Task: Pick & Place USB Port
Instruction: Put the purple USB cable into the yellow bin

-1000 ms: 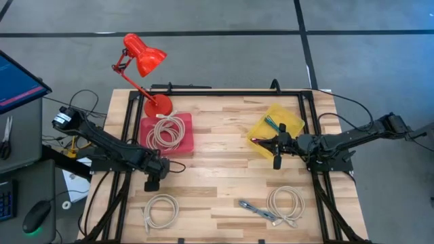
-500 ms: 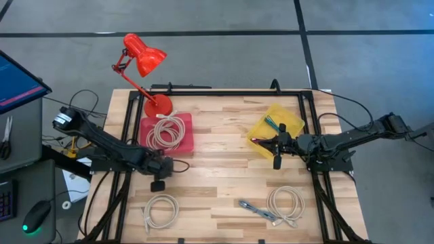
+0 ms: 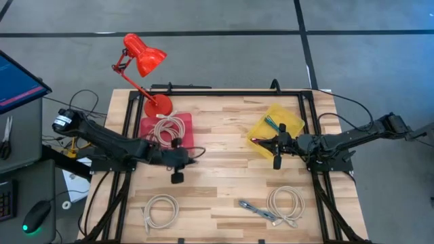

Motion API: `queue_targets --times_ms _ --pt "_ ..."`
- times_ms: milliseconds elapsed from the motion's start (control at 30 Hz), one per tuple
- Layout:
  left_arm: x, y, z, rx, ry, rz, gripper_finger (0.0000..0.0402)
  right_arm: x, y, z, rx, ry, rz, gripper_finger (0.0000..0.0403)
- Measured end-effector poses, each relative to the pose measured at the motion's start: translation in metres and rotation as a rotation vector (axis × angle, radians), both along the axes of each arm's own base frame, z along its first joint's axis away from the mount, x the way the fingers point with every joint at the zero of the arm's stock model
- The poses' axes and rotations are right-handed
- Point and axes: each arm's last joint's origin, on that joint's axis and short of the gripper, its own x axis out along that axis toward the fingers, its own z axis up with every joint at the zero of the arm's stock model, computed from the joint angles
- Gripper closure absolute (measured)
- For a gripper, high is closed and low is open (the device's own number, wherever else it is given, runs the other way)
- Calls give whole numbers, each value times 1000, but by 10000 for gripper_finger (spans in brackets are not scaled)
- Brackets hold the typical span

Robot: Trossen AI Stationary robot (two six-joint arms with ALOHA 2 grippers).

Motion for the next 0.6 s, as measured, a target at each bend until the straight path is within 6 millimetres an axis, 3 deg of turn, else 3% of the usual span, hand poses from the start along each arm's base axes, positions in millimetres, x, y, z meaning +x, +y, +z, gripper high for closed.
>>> queue_targets --times_ms 333,600 --pt "32 25 50 88 -485 -29 375 0 0 0 0 -1 0 395" --pt "37 45 63 46 -630 -117 375 2 -2 8 7 -84 -54 395"
